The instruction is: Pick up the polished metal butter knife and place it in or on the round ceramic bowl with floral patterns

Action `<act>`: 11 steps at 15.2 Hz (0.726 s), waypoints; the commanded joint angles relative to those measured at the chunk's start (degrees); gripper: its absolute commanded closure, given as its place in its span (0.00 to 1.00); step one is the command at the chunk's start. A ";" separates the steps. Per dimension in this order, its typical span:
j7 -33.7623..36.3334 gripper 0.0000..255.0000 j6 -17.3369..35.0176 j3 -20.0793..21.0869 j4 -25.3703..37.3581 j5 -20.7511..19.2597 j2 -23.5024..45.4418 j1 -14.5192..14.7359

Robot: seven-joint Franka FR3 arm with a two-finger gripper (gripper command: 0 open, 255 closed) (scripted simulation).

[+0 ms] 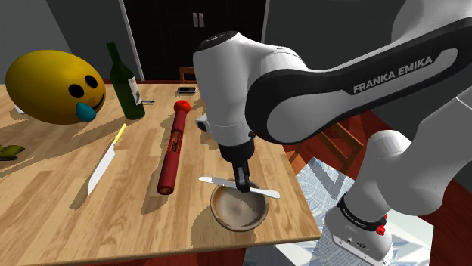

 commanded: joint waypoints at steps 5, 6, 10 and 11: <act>0.19 1.00 4.81 0.54 -3.31 -0.03 1.52 0.06; 0.23 1.00 5.63 0.62 -3.82 -0.06 1.84 0.07; 0.41 1.00 8.94 0.98 -5.75 -0.21 3.25 0.06; 0.46 1.00 9.77 1.07 -6.20 -0.27 3.65 0.05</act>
